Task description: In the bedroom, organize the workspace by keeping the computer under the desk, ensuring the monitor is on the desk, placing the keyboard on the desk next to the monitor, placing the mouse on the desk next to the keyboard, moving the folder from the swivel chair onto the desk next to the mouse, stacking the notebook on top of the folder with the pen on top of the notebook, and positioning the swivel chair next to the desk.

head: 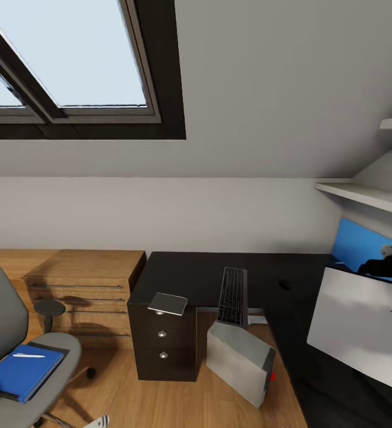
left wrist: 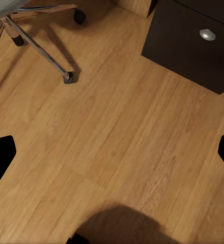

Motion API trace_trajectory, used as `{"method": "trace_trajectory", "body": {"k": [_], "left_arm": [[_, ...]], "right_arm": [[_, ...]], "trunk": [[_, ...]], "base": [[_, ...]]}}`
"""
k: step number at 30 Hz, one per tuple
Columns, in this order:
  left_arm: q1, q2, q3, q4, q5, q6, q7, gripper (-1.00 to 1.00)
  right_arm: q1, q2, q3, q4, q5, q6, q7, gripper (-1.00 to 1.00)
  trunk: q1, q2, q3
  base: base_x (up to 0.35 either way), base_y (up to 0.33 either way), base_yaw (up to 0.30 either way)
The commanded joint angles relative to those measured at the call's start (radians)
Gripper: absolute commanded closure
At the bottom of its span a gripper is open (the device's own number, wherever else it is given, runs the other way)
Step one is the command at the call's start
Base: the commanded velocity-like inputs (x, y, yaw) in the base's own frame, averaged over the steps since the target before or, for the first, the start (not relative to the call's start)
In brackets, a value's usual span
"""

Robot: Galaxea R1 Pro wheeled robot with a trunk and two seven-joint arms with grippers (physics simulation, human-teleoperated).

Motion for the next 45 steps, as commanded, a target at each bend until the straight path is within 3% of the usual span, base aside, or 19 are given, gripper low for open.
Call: {"method": "trace_trajectory", "body": {"k": [1,11,39,43,45], "left_arm": [[0.000,0.001,-0.006,-0.002,0.005,0.003,0.009,-1.00],[0.000,0.001,-0.006,-0.002,0.005,0.003,0.009,-1.00],[0.000,0.001,-0.008,-0.002,0.006,0.004,0.007,-1.00],[0.000,0.001,-0.008,-0.002,0.006,0.005,0.007,-1.00],[0.000,0.001,-0.008,-0.002,0.006,0.005,0.007,-1.00]], "right_arm": [[0.000,0.000,0.009,-0.002,0.005,0.003,0.010,-1.00],[0.000,0.000,0.009,-0.002,0.066,0.003,0.010,-1.00],[0.000,0.007,0.022,-0.014,0.074,0.009,0.015,-1.00],[0.000,0.022,0.025,-0.015,0.074,0.012,0.042,-1.00],[0.000,0.048,0.040,-0.015,0.074,0.013,0.051,-1.00]], "trunk": [[0.000,-0.001,0.000],[0.000,-0.001,0.000],[0.000,-0.001,0.000],[0.000,-0.001,0.000],[0.000,-0.001,0.000]], "base": [[-0.128,0.000,0.000],[-0.140,0.001,0.000],[-0.108,0.041,0.000],[0.000,0.000,0.000],[0.000,0.000,0.000]]}}
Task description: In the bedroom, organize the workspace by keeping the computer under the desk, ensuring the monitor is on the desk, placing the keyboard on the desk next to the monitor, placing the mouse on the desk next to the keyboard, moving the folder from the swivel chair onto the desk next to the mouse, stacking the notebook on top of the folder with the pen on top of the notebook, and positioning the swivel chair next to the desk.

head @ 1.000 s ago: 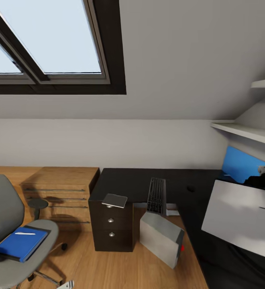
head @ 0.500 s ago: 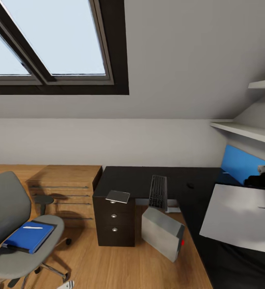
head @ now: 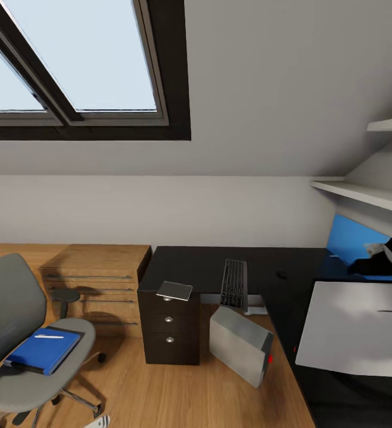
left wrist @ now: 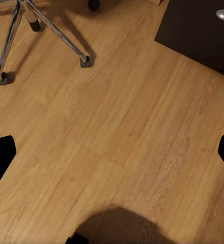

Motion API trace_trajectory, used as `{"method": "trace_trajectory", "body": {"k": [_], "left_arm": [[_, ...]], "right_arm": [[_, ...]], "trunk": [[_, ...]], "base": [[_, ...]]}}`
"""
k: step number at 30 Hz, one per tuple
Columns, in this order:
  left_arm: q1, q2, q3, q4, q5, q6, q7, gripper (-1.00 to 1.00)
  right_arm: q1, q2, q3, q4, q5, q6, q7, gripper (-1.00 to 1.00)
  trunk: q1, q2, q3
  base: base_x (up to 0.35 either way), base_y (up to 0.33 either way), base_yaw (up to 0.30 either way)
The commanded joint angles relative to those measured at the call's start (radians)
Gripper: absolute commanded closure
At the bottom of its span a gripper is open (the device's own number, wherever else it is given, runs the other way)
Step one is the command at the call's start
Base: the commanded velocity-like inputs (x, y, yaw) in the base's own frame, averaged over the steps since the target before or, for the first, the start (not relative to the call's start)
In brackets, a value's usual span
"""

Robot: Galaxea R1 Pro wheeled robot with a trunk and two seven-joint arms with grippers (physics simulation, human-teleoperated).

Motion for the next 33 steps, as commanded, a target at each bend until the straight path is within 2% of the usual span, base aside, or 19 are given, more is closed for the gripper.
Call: {"method": "trace_trajectory", "body": {"k": [1,6,9,21,33], "left_arm": [[0.000,0.001,-0.006,-0.002,0.005,0.003,0.009,-1.00],[0.000,0.001,-0.005,-0.002,0.005,0.003,0.009,-1.00],[0.000,0.001,-0.006,-0.002,0.005,0.003,0.009,-1.00],[0.000,0.001,-0.006,-0.002,0.005,0.003,0.009,-1.00],[0.000,0.001,-0.009,-0.002,0.003,0.003,0.010,-1.00]], "right_arm": [[0.000,0.014,0.020,-0.001,0.013,0.002,0.013,-1.00],[0.000,0.066,0.089,0.007,0.013,0.002,0.040,-1.00],[0.000,0.084,0.140,0.008,0.015,0.001,0.117,-1.00],[0.000,0.089,0.151,0.009,0.026,0.001,0.146,-1.00],[0.000,0.089,0.152,0.010,0.030,0.001,0.147,-1.00]], "trunk": [[0.000,-0.001,0.000],[0.000,-0.001,0.000],[0.000,-0.001,0.000],[0.000,-0.001,0.000],[0.000,-0.001,0.000]], "base": [[0.000,0.000,0.000],[0.000,0.000,0.000],[0.000,0.000,0.000],[-0.009,0.000,0.000],[-0.153,0.000,0.000]]}}
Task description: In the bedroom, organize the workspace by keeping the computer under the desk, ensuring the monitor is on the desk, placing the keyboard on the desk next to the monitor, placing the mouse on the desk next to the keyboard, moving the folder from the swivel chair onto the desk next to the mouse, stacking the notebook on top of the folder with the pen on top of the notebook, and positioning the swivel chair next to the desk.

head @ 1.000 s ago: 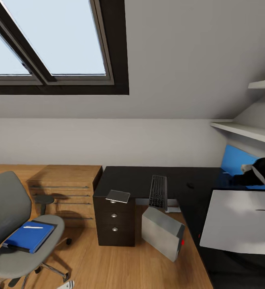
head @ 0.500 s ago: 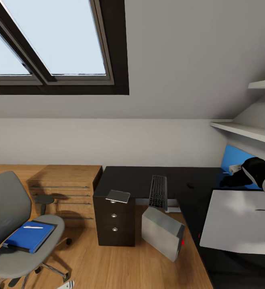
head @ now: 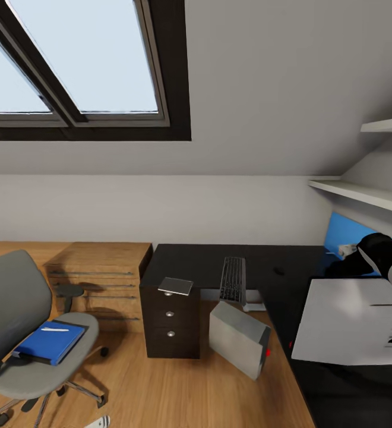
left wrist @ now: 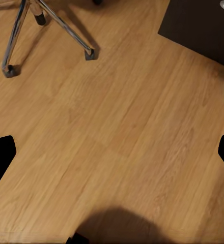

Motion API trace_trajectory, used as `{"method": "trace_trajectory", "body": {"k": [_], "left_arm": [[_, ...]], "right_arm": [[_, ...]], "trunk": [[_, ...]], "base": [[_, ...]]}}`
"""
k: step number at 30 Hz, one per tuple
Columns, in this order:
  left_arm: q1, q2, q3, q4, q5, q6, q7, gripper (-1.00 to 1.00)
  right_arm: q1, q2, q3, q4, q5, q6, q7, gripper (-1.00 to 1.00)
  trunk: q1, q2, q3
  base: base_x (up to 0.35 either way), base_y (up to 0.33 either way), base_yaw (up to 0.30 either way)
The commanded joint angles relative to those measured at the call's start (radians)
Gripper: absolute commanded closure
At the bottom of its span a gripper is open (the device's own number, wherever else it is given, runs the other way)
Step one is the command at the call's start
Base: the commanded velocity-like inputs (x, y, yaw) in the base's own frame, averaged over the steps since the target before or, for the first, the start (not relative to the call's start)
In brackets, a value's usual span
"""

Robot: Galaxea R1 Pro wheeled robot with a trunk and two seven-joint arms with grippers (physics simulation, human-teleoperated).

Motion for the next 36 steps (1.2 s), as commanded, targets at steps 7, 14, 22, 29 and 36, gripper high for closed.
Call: {"method": "trace_trajectory", "body": {"k": [7,14,22,29,36], "left_arm": [[-0.001,0.001,-0.030,-0.002,0.006,0.004,0.010,-1.00],[-0.001,0.001,-0.033,-0.002,0.006,0.005,0.011,-1.00],[0.000,0.001,-0.033,0.000,0.006,0.005,0.012,-1.00],[-0.001,0.001,-0.033,0.000,0.006,0.005,0.012,-1.00],[0.000,-0.008,-0.040,0.002,0.006,0.005,0.014,-1.00]], "right_arm": [[0.000,-0.001,0.004,-0.003,0.012,0.002,0.009,-1.00],[0.000,-0.001,0.004,-0.006,0.015,0.002,0.009,-1.00],[0.000,-0.002,0.004,-0.010,0.033,0.002,0.009,-1.00],[0.000,-0.002,0.005,-0.010,0.036,0.002,0.009,-1.00],[0.000,-0.004,0.005,-0.011,0.037,0.004,0.009,-1.00]], "trunk": [[0.000,-0.001,-0.001],[0.000,-0.001,-0.001],[0.000,-0.001,-0.001],[0.000,-0.001,-0.001],[0.000,-0.001,-0.001]], "base": [[-0.151,0.000,0.000],[-0.112,0.000,0.000],[-0.140,0.000,0.000],[-0.172,0.000,0.000],[-0.105,0.000,0.000]]}}
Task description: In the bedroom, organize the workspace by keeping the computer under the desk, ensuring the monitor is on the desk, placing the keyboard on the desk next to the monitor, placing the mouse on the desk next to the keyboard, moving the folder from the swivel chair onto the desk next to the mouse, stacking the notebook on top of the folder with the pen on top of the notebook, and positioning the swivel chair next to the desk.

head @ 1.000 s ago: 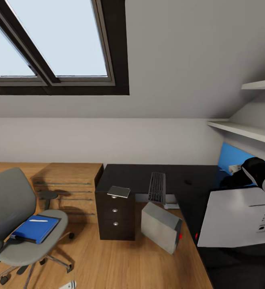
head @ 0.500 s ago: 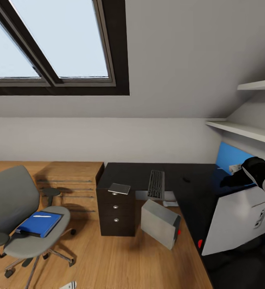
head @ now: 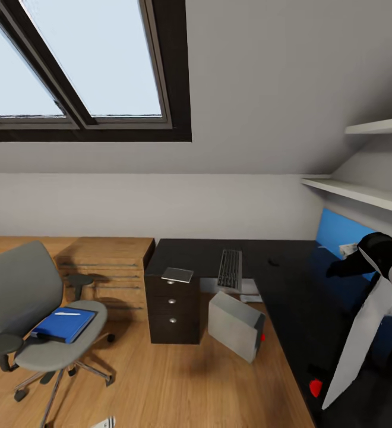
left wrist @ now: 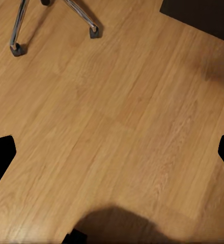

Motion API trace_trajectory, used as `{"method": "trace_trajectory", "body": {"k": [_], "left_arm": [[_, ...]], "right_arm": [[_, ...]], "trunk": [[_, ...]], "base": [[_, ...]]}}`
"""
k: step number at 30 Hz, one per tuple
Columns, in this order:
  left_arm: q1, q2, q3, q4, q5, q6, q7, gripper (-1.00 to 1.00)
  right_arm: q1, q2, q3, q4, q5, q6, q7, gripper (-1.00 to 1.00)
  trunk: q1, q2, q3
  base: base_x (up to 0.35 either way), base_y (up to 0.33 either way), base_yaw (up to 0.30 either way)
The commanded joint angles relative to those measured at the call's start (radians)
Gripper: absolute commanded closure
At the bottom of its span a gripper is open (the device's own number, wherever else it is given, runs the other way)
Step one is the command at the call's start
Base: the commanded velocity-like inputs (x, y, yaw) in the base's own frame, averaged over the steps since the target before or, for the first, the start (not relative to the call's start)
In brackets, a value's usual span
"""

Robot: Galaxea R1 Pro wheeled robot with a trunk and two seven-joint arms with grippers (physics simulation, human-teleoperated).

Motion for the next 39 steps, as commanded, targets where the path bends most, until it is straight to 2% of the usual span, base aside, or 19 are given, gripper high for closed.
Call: {"method": "trace_trajectory", "body": {"k": [1,14,19,20,21,22,24,25,26,29,33,37,39], "left_arm": [[-0.001,0.001,-0.007,0.002,0.004,0.003,0.009,-1.00],[-0.001,-0.003,-0.013,0.016,0.004,0.002,0.009,-1.00],[-0.001,-0.003,-0.014,0.018,0.005,0.002,0.009,-1.00],[-0.001,-0.003,-0.014,0.020,0.005,0.002,0.009,-1.00],[-0.001,-0.004,-0.014,0.031,0.004,0.002,0.009,-1.00],[-0.001,-0.004,-0.014,0.032,0.004,0.002,0.009,-1.00],[-0.001,-0.005,-0.014,0.035,0.003,0.001,0.009,-1.00],[-0.001,-0.006,-0.014,0.037,0.003,0.001,0.009,-1.00],[-0.001,-0.006,-0.014,0.037,0.003,0.001,0.009,-1.00],[-0.001,-0.006,-0.014,0.039,0.003,0.000,0.009,-1.00],[-0.001,-0.007,-0.014,0.040,0.003,0.000,0.009,-1.00],[-0.001,-0.007,-0.014,0.045,0.003,0.000,0.009,-1.00],[0.000,-0.007,-0.014,0.049,0.003,0.000,0.009,-1.00]], "right_arm": [[0.000,-0.001,0.002,-0.002,0.013,0.002,0.009,-1.00],[0.000,0.000,0.007,-0.013,0.012,-0.004,0.003,-1.00],[0.000,-0.003,0.002,-0.116,0.011,-0.008,-0.001,-1.00],[0.000,-0.007,-0.001,-0.145,0.010,-0.005,-0.001,-1.00],[0.000,-0.024,-0.012,-0.235,0.007,0.002,-0.001,-1.00],[0.000,-0.028,-0.016,-0.252,0.007,0.003,-0.001,-1.00],[0.000,-0.043,-0.049,-0.307,0.006,0.007,-0.002,-1.00],[0.000,-0.054,-0.091,-0.339,0.005,0.009,-0.002,-1.00],[0.000,-0.059,-0.108,-0.351,0.005,0.010,-0.002,-1.00],[0.000,-0.102,-0.230,-0.475,0.005,0.036,-0.001,-1.00],[0.000,-0.138,-0.282,-0.546,0.002,0.064,0.003,-1.00],[0.000,-0.151,-0.300,-0.585,0.000,0.088,0.006,-1.00],[0.001,-0.158,-0.305,-0.626,-0.001,0.127,0.016,-1.00]], "trunk": [[0.000,-0.001,0.000],[0.000,-0.001,0.000],[0.000,-0.001,0.000],[0.000,-0.001,0.000],[0.000,-0.001,0.000],[0.000,-0.001,0.000],[0.000,-0.001,0.000],[0.000,-0.001,0.000],[0.000,-0.001,0.000],[0.000,-0.001,0.000],[0.000,-0.001,0.000],[0.000,-0.001,0.000],[0.000,-0.001,0.000]], "base": [[-0.193,0.000,0.000],[-0.116,0.000,0.000],[-0.003,0.000,0.000],[0.000,0.000,0.000],[0.000,0.000,0.000],[0.000,0.000,0.000],[0.000,0.000,0.000],[0.000,0.000,0.000],[0.000,0.000,0.000],[-0.103,0.000,0.000],[-0.274,0.000,0.000],[-0.324,-0.017,0.000],[-0.333,-0.063,0.000]]}}
